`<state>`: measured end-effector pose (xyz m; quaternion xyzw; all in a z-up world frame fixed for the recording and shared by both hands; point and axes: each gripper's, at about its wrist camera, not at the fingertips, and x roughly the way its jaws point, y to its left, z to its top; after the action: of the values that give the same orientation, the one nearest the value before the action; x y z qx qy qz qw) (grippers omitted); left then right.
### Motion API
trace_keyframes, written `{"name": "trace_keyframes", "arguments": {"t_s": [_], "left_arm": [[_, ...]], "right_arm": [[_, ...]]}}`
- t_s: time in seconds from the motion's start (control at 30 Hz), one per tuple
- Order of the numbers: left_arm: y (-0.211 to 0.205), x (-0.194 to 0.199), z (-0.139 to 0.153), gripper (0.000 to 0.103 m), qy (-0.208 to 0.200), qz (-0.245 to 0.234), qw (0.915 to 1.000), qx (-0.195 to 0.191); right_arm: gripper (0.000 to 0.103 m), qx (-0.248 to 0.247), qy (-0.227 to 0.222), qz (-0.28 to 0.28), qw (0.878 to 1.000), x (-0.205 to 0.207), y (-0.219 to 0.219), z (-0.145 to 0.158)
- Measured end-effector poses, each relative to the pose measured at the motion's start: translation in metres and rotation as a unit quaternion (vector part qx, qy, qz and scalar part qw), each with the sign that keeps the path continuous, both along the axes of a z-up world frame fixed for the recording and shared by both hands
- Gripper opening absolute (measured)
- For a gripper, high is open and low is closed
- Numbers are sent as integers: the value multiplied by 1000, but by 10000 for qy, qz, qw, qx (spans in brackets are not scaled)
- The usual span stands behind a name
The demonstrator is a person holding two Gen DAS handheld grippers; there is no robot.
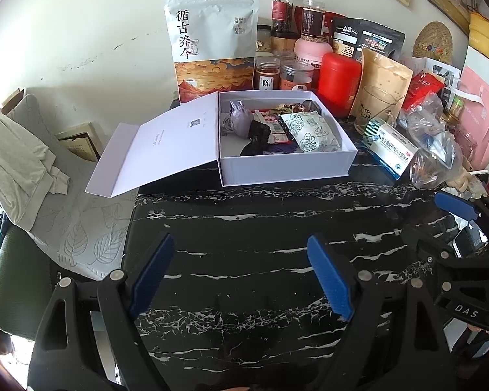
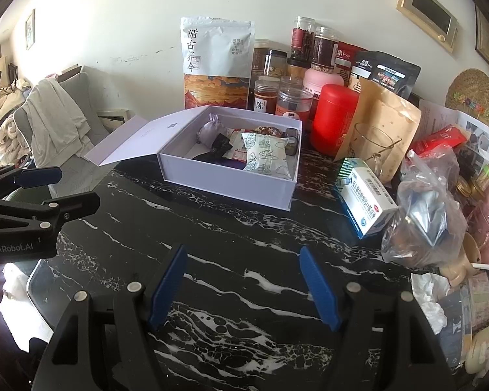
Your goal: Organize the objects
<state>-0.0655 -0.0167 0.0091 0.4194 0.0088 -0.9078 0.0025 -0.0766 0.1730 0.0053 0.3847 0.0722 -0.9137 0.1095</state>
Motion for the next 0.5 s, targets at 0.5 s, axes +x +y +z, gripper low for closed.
{"name": "trace_keyframes", "arguments": {"t_s": [0.5], "left_arm": [[5,-2,0,83,-46,-85,9999,-41]], "right_arm": [[72,7,-31,-2,10000,-1,0,-3]]}}
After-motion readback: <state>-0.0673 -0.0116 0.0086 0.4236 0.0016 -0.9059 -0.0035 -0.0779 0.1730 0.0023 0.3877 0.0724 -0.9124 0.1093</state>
